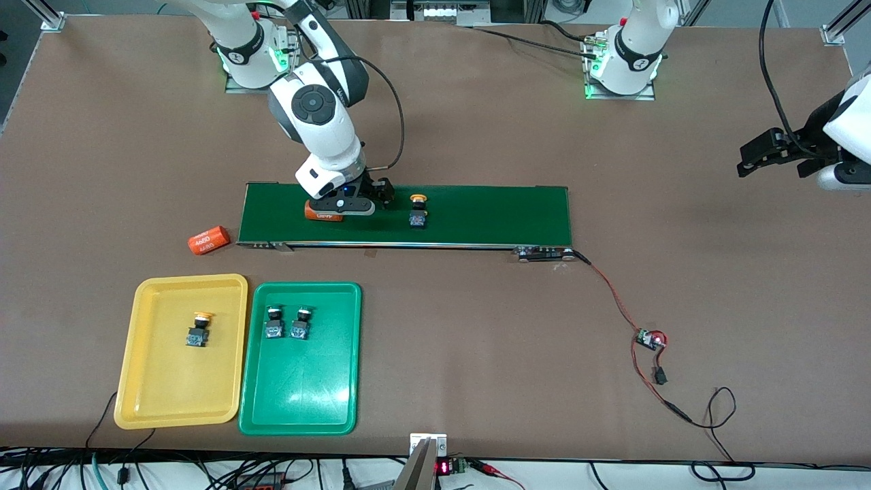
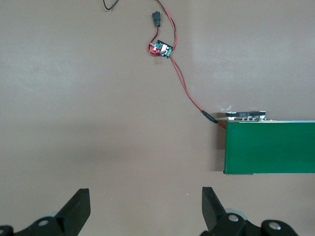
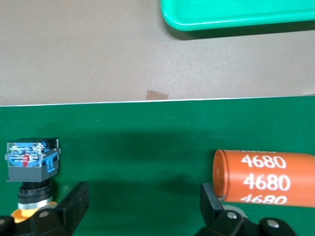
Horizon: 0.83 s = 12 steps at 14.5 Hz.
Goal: Sort buttons by color to trays
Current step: 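Lower the right gripper and grasp the orange-capped button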
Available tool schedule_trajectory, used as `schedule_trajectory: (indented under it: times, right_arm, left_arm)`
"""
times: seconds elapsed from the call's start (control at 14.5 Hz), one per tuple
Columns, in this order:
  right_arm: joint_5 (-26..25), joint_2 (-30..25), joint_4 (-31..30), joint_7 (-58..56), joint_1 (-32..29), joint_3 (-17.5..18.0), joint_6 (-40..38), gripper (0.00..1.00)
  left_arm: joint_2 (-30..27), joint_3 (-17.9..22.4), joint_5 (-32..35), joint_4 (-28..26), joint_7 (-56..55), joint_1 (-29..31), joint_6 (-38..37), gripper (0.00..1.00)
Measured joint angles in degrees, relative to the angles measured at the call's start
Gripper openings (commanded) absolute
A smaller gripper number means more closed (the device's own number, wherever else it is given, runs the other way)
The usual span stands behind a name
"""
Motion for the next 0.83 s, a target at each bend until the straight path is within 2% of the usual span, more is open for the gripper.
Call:
schedule_trajectory:
  times: [0.83]
  right_arm:
    - [0.0,0.8,0.3,0.0,0.1,-0.1,-0.4,1.00]
  left_arm:
    - [0.0,0.0,0.1,0.0,0.0,0.0,0.0,1.00]
